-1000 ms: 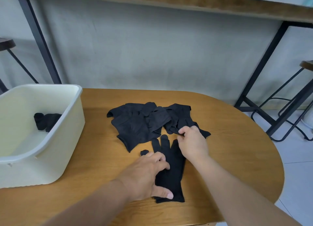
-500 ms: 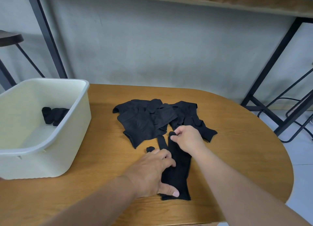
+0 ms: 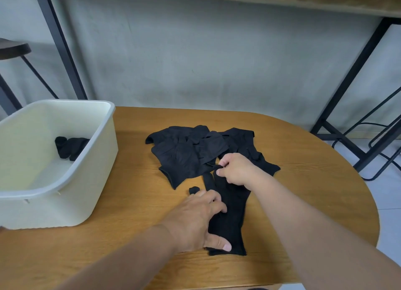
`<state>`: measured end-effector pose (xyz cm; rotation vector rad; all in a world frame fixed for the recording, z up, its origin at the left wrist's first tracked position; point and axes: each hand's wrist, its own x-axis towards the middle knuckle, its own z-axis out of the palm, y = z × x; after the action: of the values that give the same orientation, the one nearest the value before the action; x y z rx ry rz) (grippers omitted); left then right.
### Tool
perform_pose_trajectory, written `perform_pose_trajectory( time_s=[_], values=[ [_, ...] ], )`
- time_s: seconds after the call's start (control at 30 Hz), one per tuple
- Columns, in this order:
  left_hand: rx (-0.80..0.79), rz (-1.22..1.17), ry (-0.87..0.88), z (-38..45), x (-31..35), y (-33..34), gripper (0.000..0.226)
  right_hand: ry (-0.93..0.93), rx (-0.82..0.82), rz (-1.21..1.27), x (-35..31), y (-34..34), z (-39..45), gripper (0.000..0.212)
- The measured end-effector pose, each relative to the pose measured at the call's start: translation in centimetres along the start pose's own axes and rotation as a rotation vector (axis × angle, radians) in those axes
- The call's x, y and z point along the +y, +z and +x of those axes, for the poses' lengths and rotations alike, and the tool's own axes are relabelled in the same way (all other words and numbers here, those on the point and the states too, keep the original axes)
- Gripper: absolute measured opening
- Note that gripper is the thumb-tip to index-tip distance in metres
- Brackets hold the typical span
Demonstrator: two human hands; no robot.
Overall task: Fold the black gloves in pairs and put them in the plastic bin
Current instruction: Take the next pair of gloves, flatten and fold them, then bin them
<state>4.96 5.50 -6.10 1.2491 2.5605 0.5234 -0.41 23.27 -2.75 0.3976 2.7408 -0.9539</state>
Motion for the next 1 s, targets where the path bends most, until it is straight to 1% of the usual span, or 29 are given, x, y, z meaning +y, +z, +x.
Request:
perform_pose_trajectory(
  time_s=[0.03, 0.1, 0.13, 0.17, 0.27, 0.33, 0.4, 0.43, 0.47, 0.5, 0.53, 0.57, 0.6, 0.63, 0.7, 0.73, 0.77, 0.8, 0.83, 0.9, 0.93, 0.97, 1.0],
  values=[
    [0.001, -0.004, -0.001, 0.0, 0.0, 0.0, 0.077, 0.028, 0.007, 0.128, 0.2, -0.1, 0.1, 0.010],
    [0.007, -0.009, -0.001, 0.0, 0.0, 0.0, 0.077, 0.075, 0.051, 0.328, 0.7, 0.0, 0.6, 0.016],
    [0.009, -0.011, -0.001, 0.0, -0.1, 0.1, 0.077, 0.075, 0.076, 0.353, 1.0, 0.1, 0.8, 0.020],
    [0.009, -0.014, -0.001, 0.0, -0.1, 0.1, 0.077, 0.054, 0.099, 0.314, 1.3, 0.2, 0.9, 0.022],
    [0.015, -0.007, 0.003, -0.1, -0.1, 0.2, 0.077, -0.023, 0.141, 0.050, 2.0, 0.8, 0.9, 0.032],
    [0.019, -0.008, 0.002, -0.2, -0.1, 0.3, 0.076, -0.065, 0.239, -0.007, 1.9, 0.8, 0.4, 0.035],
    [0.023, -0.013, 0.003, -0.3, -0.1, 0.4, 0.076, -0.105, 0.352, 0.029, 1.6, 0.3, -0.8, 0.021],
    [0.027, -0.010, 0.006, -0.4, -0.1, 0.5, 0.077, -0.101, 0.357, 0.113, 1.6, 0.0, -1.6, 0.012],
    [0.031, -0.007, 0.009, -0.5, -0.2, 0.6, 0.077, -0.068, 0.298, 0.243, 1.6, -0.2, -2.2, 0.009],
    [0.032, -0.005, 0.011, -0.5, -0.2, 0.7, 0.077, -0.016, 0.175, 0.407, 1.7, -0.3, -3.1, 0.011],
    [0.036, -0.004, 0.012, -0.6, -0.2, 0.7, 0.078, 0.046, 0.013, 0.553, 1.8, -0.1, -4.0, 0.012],
    [0.038, 0.000, 0.013, -0.6, -0.3, 0.8, 0.079, 0.099, -0.118, 0.646, 2.1, 0.2, -4.6, 0.014],
    [0.039, 0.003, 0.014, -0.6, -0.3, 0.8, 0.079, 0.140, -0.154, 0.700, 2.7, 0.6, -4.8, 0.016],
    [0.038, 0.003, 0.013, -0.7, -0.2, 0.8, 0.079, 0.169, -0.103, 0.758, 3.1, 0.8, -4.7, 0.016],
    [0.041, -0.004, 0.003, -0.8, -0.1, 0.7, 0.077, 0.223, 0.164, 0.773, 3.7, 0.5, -4.0, 0.016],
    [0.042, -0.010, -0.001, -0.8, 0.0, 0.6, 0.077, 0.239, 0.255, 0.790, 3.7, 0.0, -3.9, 0.015],
    [0.045, -0.019, -0.005, -0.9, 0.1, 0.6, 0.077, 0.242, 0.267, 0.841, 3.6, -0.4, -4.0, 0.013],
    [0.052, -0.030, -0.008, -1.0, 0.1, 0.5, 0.078, 0.222, 0.200, 0.894, 3.3, -0.6, -4.5, 0.013],
    [0.056, -0.040, -0.013, -1.1, 0.2, 0.6, 0.079, 0.204, 0.091, 0.903, 3.0, -0.6, -5.4, 0.014],
    [0.062, -0.047, -0.010, -1.4, 0.2, 0.7, 0.078, 0.202, -0.132, 0.828, 2.9, 0.3, -7.0, 0.016],
    [0.064, -0.036, -0.004, -1.6, 0.3, 0.7, 0.077, 0.214, -0.178, 0.810, 3.3, 1.0, -7.3, 0.017],
    [0.066, -0.023, 0.003, -1.7, 0.4, 0.7, 0.077, 0.230, -0.151, 0.824, 3.6, 1.4, -7.4, 0.017],
    [0.067, -0.012, 0.009, -1.9, 0.5, 0.7, 0.077, 0.241, -0.056, 0.842, 3.9, 1.5, -7.4, 0.016]
  ],
)
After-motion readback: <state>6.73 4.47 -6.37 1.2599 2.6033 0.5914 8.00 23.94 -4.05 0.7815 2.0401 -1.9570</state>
